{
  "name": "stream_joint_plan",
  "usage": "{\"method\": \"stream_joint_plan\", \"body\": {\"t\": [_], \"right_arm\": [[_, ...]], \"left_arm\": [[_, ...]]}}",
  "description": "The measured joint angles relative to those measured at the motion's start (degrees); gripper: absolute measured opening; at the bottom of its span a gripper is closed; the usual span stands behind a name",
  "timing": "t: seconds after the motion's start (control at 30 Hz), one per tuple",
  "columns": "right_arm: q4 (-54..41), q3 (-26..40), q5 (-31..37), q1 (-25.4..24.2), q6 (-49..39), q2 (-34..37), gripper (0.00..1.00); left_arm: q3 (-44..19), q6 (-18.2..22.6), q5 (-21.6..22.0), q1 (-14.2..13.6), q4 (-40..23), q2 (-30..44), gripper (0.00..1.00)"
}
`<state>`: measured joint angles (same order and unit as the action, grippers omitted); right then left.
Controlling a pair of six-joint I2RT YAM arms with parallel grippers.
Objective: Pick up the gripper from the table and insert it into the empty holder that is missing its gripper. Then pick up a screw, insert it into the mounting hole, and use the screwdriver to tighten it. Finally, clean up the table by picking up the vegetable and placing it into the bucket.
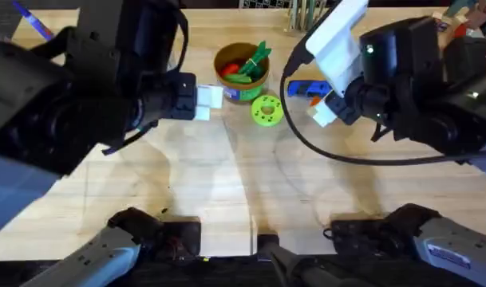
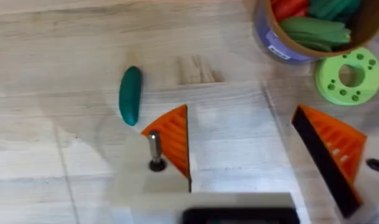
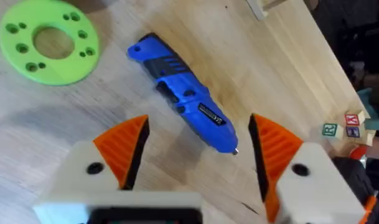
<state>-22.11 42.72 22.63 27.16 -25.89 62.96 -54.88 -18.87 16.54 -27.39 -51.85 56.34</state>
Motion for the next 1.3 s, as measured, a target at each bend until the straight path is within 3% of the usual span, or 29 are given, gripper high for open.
{"method": "stream_joint_plan", "body": {"t": [0.13, 0.43, 0.57, 0.7, 0.73, 0.87, 0.9, 1.0, 1.1, 1.17, 1.3], "right_arm": [[0.0, 0.0, 0.0, 0.87, 0.04, 0.0, 0.938], [-0.03, 0.0, 0.02, 1.07, 0.17, 0.0, 0.937], [-0.04, 0.0, 0.02, 1.07, 0.17, 0.0, 0.937], [-0.04, 0.0, 0.02, 1.07, 0.2, 0.0, 0.937], [-0.04, 0.0, 0.02, 1.07, 0.18, 0.0, 0.938], [-0.04, 0.0, 0.02, 1.07, 0.17, 0.0, 0.937], [-0.04, 0.0, 0.0, 1.07, 0.19, 0.0, 0.937], [-0.04, 0.0, 0.0, 1.07, 0.18, 0.0, 0.938], [-0.04, 0.0, 0.0, 1.07, 0.2, 0.0, 0.938], [-0.04, 0.0, 0.02, 1.07, 0.17, 0.0, 0.938], [-0.04, 0.0, 0.02, 1.07, 0.19, 0.0, 0.938]], "left_arm": [[-0.06, 2.84, -2.87, 7.5, -0.25, 3.09, 0.985], [-0.06, 11.61, -9.91, 32.38, 4.95, 13.91, 0.985], [-0.06, 17.62, -15.61, 38.77, 6.13, 19.54, 0.985], [-0.06, 22.1, -18.27, 42.22, 7.47, 26.11, 0.985], [-0.06, 24.21, -19.16, 43.75, 8.94, 31.73, 0.985], [-0.06, 25.14, -19.92, 43.82, 9.87, 35.3, 0.94], [-0.06, 25.26, -20.01, 43.82, 10.2, 35.84, 0.886], [-0.06, 25.72, -20.14, 43.82, 11.18, 36.67, 0.553], [-0.23, 25.86, -20.72, 43.82, 11.63, 36.6, 0.082], [-0.41, 26.01, -21.16, 43.82, 11.66, 36.38, 0.016], [-0.41, 25.74, -23.83, 43.57, 10.83, 35.63, 0.019]]}}
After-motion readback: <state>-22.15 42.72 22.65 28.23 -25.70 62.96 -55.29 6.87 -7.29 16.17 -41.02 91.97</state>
